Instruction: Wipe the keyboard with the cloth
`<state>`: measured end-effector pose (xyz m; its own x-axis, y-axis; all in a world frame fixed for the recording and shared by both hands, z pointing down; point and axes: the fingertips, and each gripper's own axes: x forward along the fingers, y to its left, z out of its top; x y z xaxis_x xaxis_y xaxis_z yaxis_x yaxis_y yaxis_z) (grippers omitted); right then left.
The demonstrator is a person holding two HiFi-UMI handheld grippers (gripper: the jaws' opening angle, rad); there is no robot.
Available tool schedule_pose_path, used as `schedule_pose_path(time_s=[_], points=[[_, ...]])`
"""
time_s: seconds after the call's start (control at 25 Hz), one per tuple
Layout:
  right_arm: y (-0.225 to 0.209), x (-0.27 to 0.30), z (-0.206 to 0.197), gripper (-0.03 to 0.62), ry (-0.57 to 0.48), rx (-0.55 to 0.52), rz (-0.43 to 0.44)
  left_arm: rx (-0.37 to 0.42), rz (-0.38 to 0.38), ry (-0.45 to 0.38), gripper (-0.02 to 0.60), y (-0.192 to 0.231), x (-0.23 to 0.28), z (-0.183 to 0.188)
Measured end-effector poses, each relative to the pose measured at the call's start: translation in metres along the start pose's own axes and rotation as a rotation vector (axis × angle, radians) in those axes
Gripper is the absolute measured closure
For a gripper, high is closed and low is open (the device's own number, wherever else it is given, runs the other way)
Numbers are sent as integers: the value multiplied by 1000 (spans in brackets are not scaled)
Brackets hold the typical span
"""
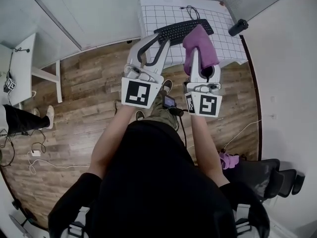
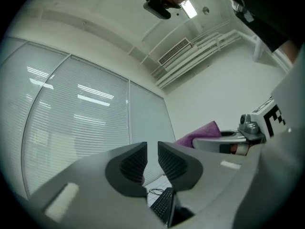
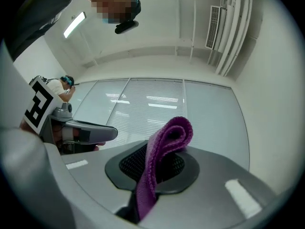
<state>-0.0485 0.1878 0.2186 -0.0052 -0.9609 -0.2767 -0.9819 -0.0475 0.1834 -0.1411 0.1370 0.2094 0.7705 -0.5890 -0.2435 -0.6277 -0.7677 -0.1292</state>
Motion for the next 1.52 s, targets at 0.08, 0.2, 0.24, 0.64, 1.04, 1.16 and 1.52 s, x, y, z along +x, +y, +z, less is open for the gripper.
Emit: schedule_pose_path(time_s=[0.08,0.2,0.24,0.64,1.04,1.16,1.52], points=[[3,-4,-10,530,27,-8,-6,-11,16,18,534,1,-4,-11],[8,-10,-27,530,71,-12,-7,-16,31,24,558,0,-8,-26],[10,-12,-31,530,83,-12,-5,-16,34,20,558,-1,-9,-30],[33,-29,-78,531,190,11,24,2,41,105,578,-15,-25,-70],[50,-39,-105,533,249,31,49,30,44,153,581,-17,-38,-97],[53,-41,-111,534,262,31,53,29,36,165,580,-19,-41,-103],[54,-45,-111,534,268,28,51,26,26,174,580,-22,-44,-108]])
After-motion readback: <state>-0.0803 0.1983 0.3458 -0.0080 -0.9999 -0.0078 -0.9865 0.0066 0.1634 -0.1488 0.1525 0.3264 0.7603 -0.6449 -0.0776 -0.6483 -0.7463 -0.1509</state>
